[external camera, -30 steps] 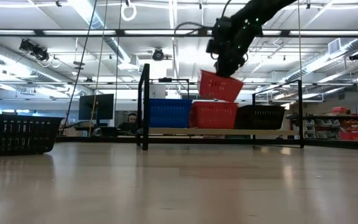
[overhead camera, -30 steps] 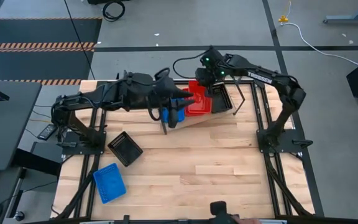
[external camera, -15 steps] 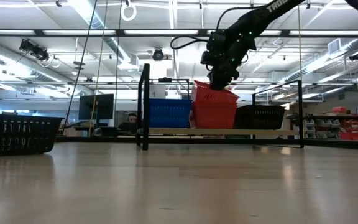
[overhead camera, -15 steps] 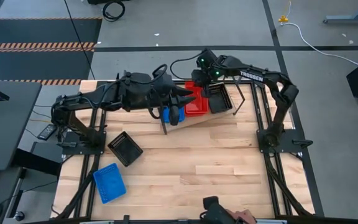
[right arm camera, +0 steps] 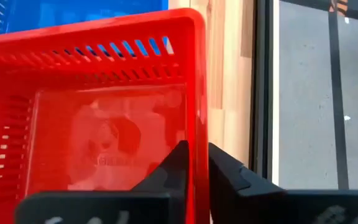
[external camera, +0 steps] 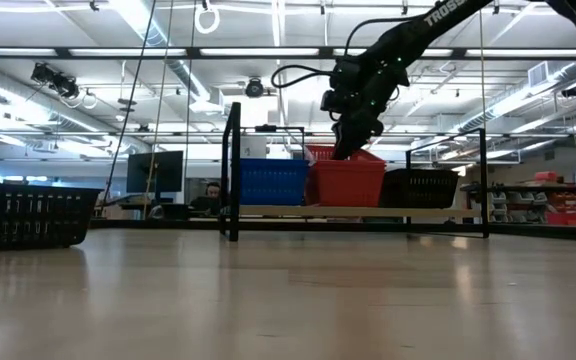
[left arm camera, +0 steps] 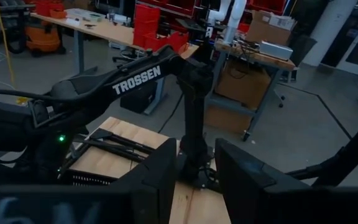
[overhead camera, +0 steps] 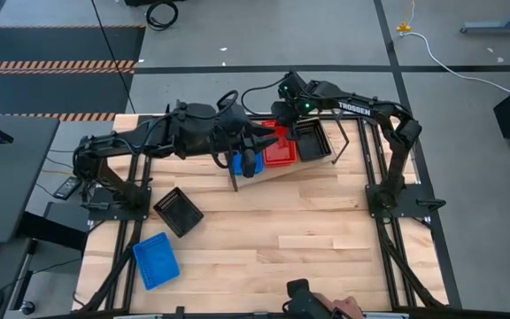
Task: Stack baskets on shelf by color
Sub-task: Stack the red bin on the stacked red bins on the shelf
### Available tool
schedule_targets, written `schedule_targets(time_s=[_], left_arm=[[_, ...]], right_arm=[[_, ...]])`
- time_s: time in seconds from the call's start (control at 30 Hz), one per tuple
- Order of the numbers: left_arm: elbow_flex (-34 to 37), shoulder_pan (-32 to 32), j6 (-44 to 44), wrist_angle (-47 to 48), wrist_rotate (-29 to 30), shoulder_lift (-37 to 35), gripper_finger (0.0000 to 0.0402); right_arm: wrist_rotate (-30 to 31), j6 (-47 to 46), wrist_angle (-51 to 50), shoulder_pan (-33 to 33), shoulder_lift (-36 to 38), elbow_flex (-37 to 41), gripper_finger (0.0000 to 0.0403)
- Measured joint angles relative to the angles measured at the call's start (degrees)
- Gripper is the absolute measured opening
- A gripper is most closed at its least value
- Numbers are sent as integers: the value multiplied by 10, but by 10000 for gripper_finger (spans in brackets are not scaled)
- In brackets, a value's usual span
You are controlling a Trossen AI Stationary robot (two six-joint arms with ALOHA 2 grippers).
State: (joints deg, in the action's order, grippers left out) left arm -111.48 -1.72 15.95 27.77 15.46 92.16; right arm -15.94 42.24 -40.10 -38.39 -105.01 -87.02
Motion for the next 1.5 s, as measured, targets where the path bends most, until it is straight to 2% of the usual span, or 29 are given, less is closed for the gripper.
schedule_targets(time_s=[0.33,0.47,0.57,0.77,0.9,1.0,1.1,1.27,1.5], left_arm=[[0,-1,4,3,0,1,117],[0,-1,4,2,0,1,117],[0,-3,4,2,0,1,117],[0,-9,4,4,0,1,117],[0,-12,4,4,0,1,117],[0,-12,5,4,0,1,117],[0,-12,5,5,0,1,117],[0,-11,5,22,5,1,117],[0,-5,4,27,19,-4,117]], right_arm=[[13,-6,0,0,0,0,147],[13,-5,-3,1,0,0,165],[13,5,-4,1,0,0,146],[0,18,-7,0,0,0,64],[19,19,-6,0,0,0,16],[39,18,-3,0,2,0,6],[36,3,-5,0,18,0,24],[-2,-95,-16,22,55,0,81],[-7,-165,-129,88,86,0,155]])
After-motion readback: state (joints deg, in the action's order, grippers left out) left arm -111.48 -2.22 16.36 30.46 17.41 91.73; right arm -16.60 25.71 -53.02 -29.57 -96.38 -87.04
